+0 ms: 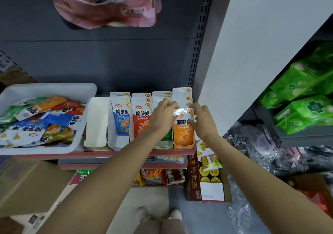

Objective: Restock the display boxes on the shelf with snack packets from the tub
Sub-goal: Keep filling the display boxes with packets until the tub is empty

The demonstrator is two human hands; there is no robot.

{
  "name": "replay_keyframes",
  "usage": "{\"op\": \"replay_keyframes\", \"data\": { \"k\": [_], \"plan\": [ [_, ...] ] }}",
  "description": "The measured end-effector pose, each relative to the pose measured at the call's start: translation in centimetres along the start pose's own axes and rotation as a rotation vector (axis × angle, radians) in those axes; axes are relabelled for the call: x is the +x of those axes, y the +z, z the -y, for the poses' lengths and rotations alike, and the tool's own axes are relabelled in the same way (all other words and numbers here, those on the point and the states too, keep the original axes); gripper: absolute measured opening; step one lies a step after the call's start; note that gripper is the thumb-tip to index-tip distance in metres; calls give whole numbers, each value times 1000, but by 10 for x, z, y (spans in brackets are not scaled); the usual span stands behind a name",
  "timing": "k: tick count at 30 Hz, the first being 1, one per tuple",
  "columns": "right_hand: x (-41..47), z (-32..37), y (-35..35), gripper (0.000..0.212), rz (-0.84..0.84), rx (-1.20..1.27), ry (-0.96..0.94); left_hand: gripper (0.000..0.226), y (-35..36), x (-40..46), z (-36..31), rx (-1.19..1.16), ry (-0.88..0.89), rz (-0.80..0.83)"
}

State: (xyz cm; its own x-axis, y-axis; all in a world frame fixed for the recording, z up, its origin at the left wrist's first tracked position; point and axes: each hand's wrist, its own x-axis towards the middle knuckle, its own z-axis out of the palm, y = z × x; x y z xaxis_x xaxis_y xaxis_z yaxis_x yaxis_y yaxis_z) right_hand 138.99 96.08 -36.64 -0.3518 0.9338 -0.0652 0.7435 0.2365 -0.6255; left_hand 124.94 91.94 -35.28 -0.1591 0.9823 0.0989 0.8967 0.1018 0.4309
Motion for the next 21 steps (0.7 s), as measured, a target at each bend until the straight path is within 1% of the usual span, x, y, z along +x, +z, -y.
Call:
{"op": "replay_keyframes", "data": {
  "k": [3,5,7,9,12,15,19,21],
  "plan": [
    [-3,4,1,45,-81,12,-18,33,-5,-1,1,17,20,-14],
    [-6,12,-1,40,-138,56,-48,30,-12,-6,5,-68,-13,-73],
    [-8,29,0,34,-135,110,-90,25,-23,-14,14,-176,-69,-140],
    [-9,50,4,30,-72,167,-139,21,-37,-23,28,-282,-125,-164],
    [-7,86,21,27,82,183,-213,16,-64,-40,56,-390,-186,-165],
    [-4,123,47,24,185,130,-273,13,-90,-61,97,-404,-244,-196],
    [-3,190,96,25,295,95,-318,12,-127,-89,175,-401,-357,-271],
    [-4,228,128,25,327,58,-357,10,-149,-101,217,-353,-418,-294]
  ]
}}
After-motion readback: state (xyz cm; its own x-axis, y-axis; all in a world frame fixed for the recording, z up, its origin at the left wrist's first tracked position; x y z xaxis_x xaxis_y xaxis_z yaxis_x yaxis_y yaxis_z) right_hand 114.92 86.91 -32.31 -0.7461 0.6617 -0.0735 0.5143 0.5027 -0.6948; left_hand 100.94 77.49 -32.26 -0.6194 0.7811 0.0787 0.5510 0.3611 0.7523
